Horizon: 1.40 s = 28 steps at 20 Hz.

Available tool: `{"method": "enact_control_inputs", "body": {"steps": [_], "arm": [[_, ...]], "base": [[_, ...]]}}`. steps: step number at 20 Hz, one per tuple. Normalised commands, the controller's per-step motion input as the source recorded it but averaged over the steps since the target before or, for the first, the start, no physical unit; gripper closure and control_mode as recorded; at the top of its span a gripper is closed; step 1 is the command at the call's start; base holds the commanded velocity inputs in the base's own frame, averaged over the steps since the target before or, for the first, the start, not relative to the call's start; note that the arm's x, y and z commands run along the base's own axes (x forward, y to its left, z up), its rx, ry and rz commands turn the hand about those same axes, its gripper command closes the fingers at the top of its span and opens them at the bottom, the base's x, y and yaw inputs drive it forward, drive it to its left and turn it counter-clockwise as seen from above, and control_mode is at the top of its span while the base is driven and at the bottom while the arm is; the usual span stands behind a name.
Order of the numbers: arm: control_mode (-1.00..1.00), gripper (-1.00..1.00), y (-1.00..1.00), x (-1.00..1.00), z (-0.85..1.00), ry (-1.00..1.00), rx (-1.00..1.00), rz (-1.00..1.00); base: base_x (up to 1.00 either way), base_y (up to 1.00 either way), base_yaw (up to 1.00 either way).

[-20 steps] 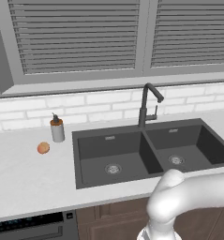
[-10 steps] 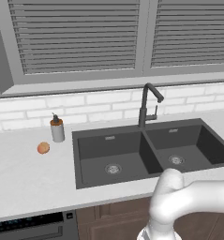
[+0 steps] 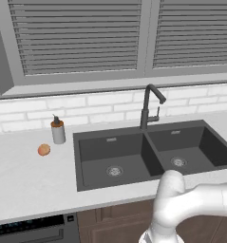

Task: Pick the avocado from the sink and place it in the bowl. Then pick the bowl and place it in the microwave. Then close the microwave door and press the start button.

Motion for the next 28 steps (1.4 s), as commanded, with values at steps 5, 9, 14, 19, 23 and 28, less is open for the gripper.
{"method": "enact_control_inputs", "body": {"steps": [5,9,14,19,23,28], "arm": [[-1.00,-1.00,-0.08,0.18,-0.05,-0.01,0.00,0.00],[-1.00,-1.00,-0.04,0.19,-0.14,-0.01,0.00,0.02],[-1.00,-1.00,0.00,0.06,-0.14,0.00,0.00,0.03],[-1.00,-1.00,0.40,-0.08,0.07,0.00,0.00,0.03],[-1.00,-1.00,0.77,-0.25,0.19,0.00,0.00,0.07],[-1.00,-1.00,0.57,-0.02,-0.02,0.02,-0.13,0.10]], "base": [[0.00,0.00,0.00],[0.00,0.00,0.00],[0.00,0.00,0.00],[0.00,0.00,0.00],[0.00,0.00,0.00],[0.00,0.00,0.00]]}}
